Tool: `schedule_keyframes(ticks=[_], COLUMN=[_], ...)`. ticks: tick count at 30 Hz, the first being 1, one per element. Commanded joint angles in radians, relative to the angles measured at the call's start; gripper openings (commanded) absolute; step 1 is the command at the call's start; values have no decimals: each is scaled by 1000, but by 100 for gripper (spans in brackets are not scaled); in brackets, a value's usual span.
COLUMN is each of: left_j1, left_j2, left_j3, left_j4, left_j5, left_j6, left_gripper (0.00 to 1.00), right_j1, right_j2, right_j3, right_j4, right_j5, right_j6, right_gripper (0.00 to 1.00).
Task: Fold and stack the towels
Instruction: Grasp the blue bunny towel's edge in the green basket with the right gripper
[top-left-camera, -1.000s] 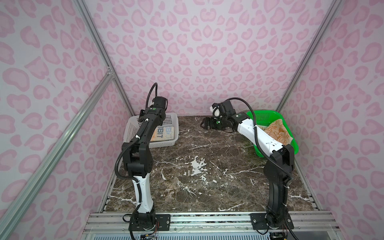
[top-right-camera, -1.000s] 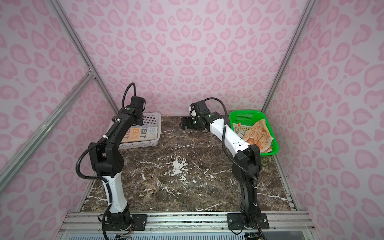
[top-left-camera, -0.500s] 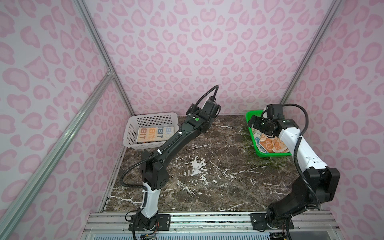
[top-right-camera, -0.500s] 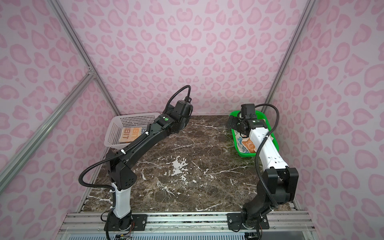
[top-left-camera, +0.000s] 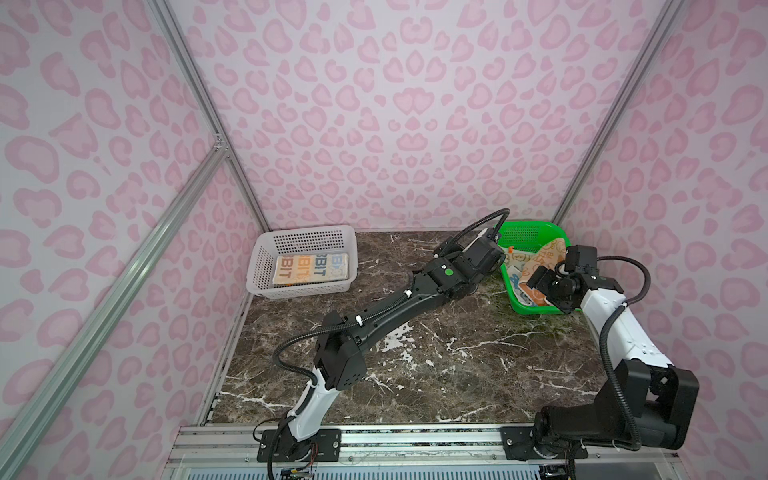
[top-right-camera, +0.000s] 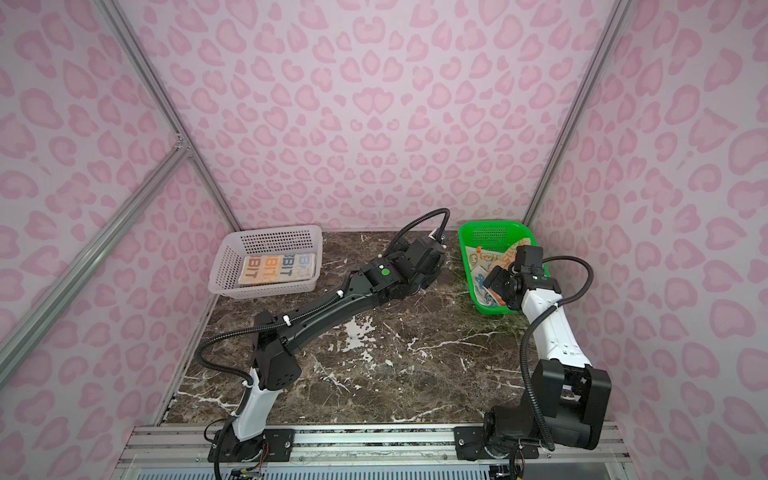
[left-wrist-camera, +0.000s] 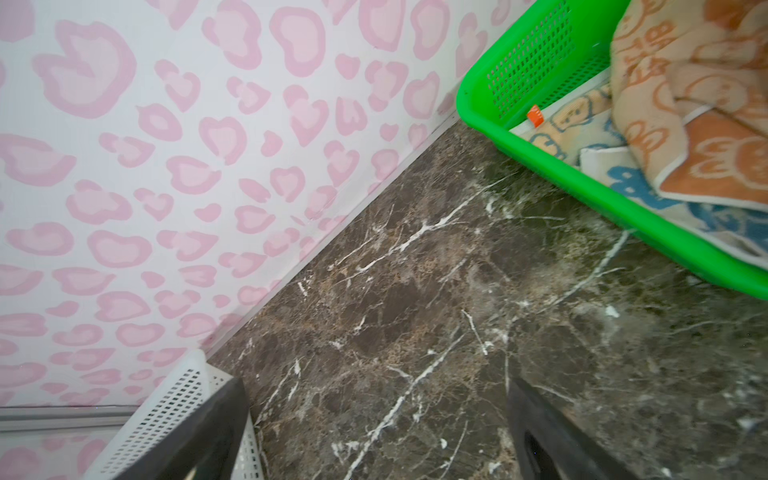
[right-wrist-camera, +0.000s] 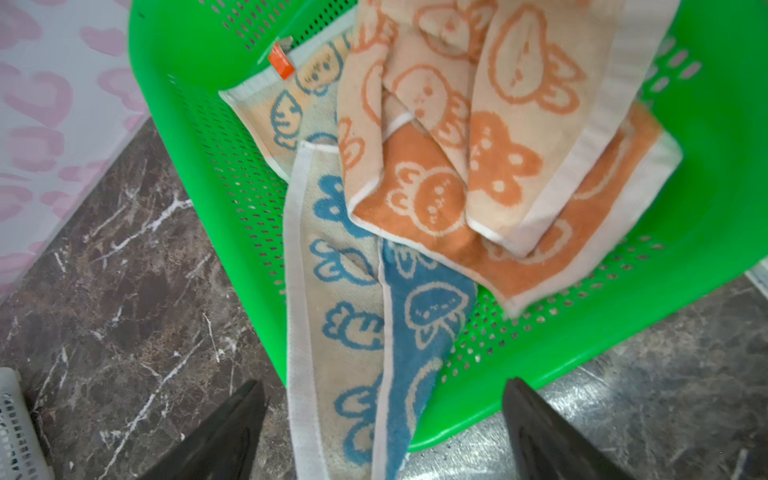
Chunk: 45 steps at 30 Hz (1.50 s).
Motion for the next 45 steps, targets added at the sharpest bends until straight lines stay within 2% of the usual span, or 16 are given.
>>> schedule_keyframes(ticks=[1,5,12,22,28,31,36,41,42,45], left_j1=[-4,-5,-5,-5,-5,-5,-5,-5,-5,-5], left_j2=[7,13,15,-16,-33,-43,-50,-63,-66,-73], left_j3=[18,18,4,-49,-81,-99,-119,-143,-148,-155], left_j4=[-11,-49,-105,-103,-98,-96,-93,-87,-82,-79], left_j5=[82,89,71,70,41,39,36,26,24,20], left_j6=[-92,-121,-154,-171,-162,-164,-166,-169,-169,-171], left_gripper=[97,97,97,97,98,97,97,97,97,97], right_j1=[2,5,14,35,92,96,96,96,96,96], right_j2=[-19,-32,-27,-66,-60,-49,-31,-12,-10,-14], right_j3=[-66,-119,-118,-112,-123,-126,-112,-91,-82,-41], right_j4=[46,74,72,40,66,80,88,86,82,59], right_j5=[-56,-89,-99,-107,-83,-81,-74,-77,-78,-62], right_j6=[14,22,18,33,60,68,65,55,53,38], right_gripper=[82,73,59,63,56,48,30,3,0,0])
